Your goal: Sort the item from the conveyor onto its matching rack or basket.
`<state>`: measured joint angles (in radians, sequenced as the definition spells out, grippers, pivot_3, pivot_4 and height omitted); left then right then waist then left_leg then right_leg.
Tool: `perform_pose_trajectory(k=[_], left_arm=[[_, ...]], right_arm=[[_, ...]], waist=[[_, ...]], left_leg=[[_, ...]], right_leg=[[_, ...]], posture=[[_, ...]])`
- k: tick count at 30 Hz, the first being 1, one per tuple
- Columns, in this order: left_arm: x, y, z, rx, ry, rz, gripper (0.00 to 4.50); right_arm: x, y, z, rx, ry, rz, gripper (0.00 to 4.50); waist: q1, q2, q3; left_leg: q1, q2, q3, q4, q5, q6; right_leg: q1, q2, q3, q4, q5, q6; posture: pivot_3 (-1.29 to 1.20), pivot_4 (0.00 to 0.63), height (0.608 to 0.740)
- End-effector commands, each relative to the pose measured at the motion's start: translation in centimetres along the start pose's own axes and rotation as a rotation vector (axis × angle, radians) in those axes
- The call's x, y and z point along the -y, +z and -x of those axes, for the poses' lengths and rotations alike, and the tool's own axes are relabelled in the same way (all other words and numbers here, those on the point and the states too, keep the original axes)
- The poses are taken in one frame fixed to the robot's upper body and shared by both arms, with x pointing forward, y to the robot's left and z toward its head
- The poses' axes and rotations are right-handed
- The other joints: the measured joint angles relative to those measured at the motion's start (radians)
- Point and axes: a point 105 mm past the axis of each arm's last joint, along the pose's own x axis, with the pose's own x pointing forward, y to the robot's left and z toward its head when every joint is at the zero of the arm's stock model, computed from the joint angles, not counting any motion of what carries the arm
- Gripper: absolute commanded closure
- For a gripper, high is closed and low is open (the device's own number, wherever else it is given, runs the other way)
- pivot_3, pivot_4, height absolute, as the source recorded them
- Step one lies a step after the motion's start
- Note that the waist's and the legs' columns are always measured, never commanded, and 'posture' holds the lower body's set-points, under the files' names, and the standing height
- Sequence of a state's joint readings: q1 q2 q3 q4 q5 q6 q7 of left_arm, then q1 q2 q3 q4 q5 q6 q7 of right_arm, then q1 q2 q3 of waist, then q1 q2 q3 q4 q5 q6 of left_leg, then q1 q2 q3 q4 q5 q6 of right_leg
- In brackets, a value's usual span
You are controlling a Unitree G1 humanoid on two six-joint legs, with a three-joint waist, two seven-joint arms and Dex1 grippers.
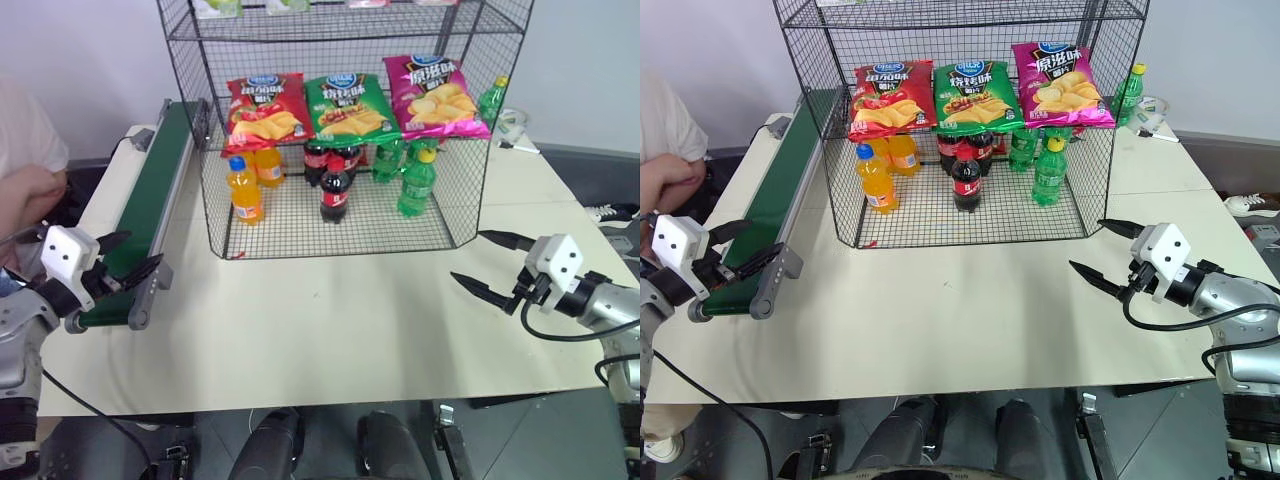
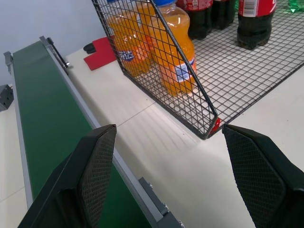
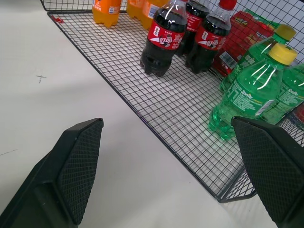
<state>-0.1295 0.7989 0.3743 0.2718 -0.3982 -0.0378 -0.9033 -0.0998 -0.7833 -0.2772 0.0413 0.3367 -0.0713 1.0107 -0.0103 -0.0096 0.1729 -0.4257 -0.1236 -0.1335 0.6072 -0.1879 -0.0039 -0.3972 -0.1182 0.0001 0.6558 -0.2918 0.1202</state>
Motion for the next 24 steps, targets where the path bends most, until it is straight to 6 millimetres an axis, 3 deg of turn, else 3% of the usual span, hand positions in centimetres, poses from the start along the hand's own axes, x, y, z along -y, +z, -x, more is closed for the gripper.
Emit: perform_pose_trajectory(k=[1, 24], left_arm=[[-0.99, 1.54, 0.2, 0.038, 0.051, -0.119, 0.79], [-1.08, 1.5, -0.21, 0.037, 0.056, -0.09, 0.79]], right_arm=[[0.24, 0.9, -0.12, 0.031, -0.003, 0.012, 0.0], [0.2, 0.75, -0.34, 0.027, -0.011, 0.017, 0.0]], waist=[[0.0, 0.0, 0.0], [0.0, 0.0, 0.0]], left_leg=[[0.0, 0.0, 0.0, 0.0, 0.0, 0.0], [0.0, 0.0, 0.0, 0.0, 0.0, 0.0]], right_leg=[[0.0, 0.0, 0.0, 0.0, 0.0, 0.0], [0.0, 0.0, 0.0, 0.0, 0.0, 0.0]], posture=[[0.0, 0.15, 0.74], [0.0, 0.15, 0.74]])
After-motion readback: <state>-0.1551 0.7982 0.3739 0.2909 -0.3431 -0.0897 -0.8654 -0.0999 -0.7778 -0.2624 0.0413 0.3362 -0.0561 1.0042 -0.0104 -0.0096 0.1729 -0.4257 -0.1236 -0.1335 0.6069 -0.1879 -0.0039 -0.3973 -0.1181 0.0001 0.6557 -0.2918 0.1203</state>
